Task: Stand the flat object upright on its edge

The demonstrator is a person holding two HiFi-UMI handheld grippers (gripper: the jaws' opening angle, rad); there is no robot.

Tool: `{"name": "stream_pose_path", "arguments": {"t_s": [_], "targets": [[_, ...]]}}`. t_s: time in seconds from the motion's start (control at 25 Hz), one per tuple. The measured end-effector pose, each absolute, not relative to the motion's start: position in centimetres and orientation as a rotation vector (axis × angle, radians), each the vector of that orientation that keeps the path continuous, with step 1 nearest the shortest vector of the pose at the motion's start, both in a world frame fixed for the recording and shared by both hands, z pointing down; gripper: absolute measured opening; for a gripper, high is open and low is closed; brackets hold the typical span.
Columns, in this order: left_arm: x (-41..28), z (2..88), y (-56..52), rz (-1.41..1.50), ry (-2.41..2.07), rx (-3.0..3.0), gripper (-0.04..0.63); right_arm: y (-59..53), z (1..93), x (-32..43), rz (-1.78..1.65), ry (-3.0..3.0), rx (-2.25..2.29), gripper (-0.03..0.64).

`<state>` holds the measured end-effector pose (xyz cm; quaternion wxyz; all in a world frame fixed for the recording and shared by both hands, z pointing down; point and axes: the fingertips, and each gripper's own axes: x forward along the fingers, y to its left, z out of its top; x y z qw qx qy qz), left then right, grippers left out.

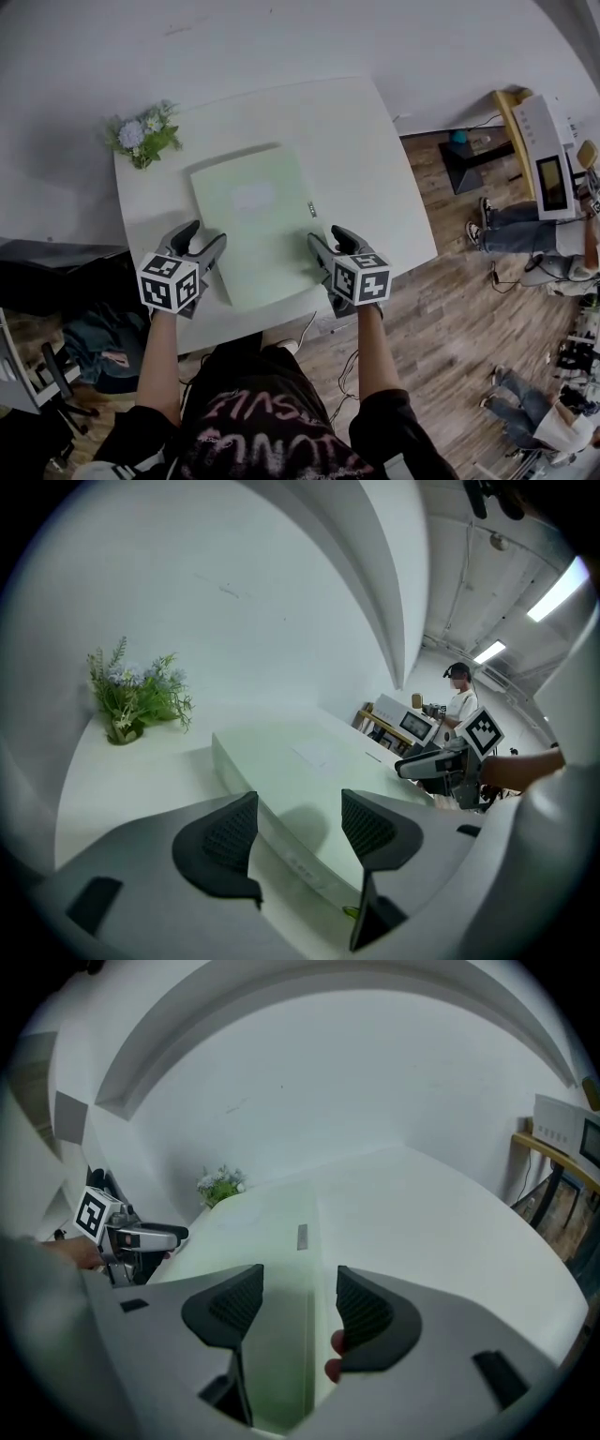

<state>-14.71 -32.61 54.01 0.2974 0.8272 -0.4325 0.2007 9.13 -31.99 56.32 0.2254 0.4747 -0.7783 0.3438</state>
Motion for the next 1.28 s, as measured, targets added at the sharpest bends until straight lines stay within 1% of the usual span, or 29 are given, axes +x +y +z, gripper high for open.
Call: {"name": "stream_pose_path", "arguments": {"t_s": [0.64,1.0,1.28], "targets": [[-14.3,56.7,-32.7,0.563,-1.071,2.060,0.298,-32.7,58.1,8.5,1.151,-2.119,1.095,0.234],[-14.2,57.2,-32.8,0.568,-1.045,2.042,0.301,-32.8,58.5,7.9,1.177,-2.105,1.016,0.224],[-14.1,56.9,-32.7,0.583,-1.071,2.043,0.299,-32.8,58.1,7.8,1.084,-2.131,1.031,0.209]]}}
